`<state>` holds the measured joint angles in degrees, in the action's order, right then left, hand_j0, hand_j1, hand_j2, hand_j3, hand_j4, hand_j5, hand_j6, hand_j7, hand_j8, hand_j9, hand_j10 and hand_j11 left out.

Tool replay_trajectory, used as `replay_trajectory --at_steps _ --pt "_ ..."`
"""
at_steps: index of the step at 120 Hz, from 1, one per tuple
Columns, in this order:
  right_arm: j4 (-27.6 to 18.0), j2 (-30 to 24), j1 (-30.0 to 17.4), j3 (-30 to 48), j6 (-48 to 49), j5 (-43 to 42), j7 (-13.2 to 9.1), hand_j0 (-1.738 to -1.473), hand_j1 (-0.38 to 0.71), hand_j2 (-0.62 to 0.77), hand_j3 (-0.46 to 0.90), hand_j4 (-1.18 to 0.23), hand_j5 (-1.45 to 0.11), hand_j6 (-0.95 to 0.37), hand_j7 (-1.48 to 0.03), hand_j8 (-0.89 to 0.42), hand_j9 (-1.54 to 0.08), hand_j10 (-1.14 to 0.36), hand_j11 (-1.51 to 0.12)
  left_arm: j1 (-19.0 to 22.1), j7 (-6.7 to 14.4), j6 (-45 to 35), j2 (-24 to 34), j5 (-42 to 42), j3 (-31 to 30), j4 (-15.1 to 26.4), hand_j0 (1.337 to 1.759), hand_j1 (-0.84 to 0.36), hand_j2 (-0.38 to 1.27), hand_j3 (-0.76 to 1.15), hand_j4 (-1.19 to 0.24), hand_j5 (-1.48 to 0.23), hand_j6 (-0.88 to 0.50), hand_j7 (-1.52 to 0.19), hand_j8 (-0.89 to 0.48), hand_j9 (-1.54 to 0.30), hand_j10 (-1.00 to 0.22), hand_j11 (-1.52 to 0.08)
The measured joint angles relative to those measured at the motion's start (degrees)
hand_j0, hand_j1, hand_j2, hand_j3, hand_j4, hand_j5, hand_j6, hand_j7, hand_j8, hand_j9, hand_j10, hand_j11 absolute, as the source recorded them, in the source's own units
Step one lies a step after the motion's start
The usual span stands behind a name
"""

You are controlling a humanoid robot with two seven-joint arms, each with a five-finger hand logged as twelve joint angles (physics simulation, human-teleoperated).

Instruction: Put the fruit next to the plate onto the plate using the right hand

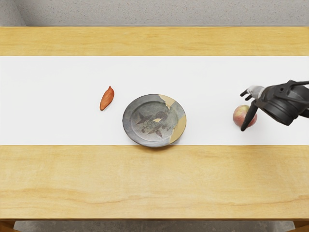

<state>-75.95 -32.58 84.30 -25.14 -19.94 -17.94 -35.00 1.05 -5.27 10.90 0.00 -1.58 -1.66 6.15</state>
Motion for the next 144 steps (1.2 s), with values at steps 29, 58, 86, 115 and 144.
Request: replay_trajectory --at_steps 29,58,86,115,144 --pt "0.3 0.0 -3.0 2.8 -4.0 -3.7 0.0 -1.658 -0.13 -0.03 0.0 -0.18 -0.23 -0.18 -0.23 -0.18 -0.23 -0.18 -0.23 0.0 0.0 0.0 0.0 0.0 0.0 0.0 1.658 0.35 0.0 0.0 0.0 0.0 0.0 0.0 0.0 0.0 0.0 0.0" --pt "-0.8 -0.2 -4.3 3.8 -4.8 -4.7 0.0 -1.658 -0.13 -0.04 0.0 -0.18 -0.24 -0.19 -0.24 -0.19 -0.24 -0.18 -0.24 0.0 0.0 0.0 0.0 0.0 0.0 0.0 1.658 0.35 0.0 0.0 0.0 0.0 0.0 0.0 0.0 0.0 0.0 0.0" --pt "-0.9 -0.5 -5.2 4.0 -5.1 -5.6 0.0 -1.658 -0.1 -0.04 0.0 -0.21 -0.27 -0.21 -0.27 -0.21 -0.27 -0.21 -0.27 0.0 0.0 0.0 0.0 0.0 0.0 0.0 1.658 0.35 0.0 0.0 0.0 0.0 0.0 0.0 0.0 0.0 0.0 0.0" --pt "0.0 -0.9 -10.3 13.7 -4.3 -2.4 -0.2 -1.652 0.2 0.0 0.0 -0.57 -0.76 -0.29 -0.75 -0.28 -0.76 -0.43 -0.75 0.0 0.0 0.0 0.0 0.0 0.0 0.0 1.658 0.35 0.0 0.0 0.0 0.0 0.0 0.0 0.0 0.0 0.0 0.0" --pt "4.5 -6.7 -18.8 34.0 8.3 0.4 -0.3 -1.647 0.35 0.15 0.0 -0.37 -1.1 -0.02 -1.02 -0.01 -1.06 -0.19 -1.03 0.0 0.0 0.0 0.0 0.0 0.0 0.0 1.658 0.35 0.0 0.0 0.0 0.0 0.0 0.0 0.0 0.0 0.0 0.0"
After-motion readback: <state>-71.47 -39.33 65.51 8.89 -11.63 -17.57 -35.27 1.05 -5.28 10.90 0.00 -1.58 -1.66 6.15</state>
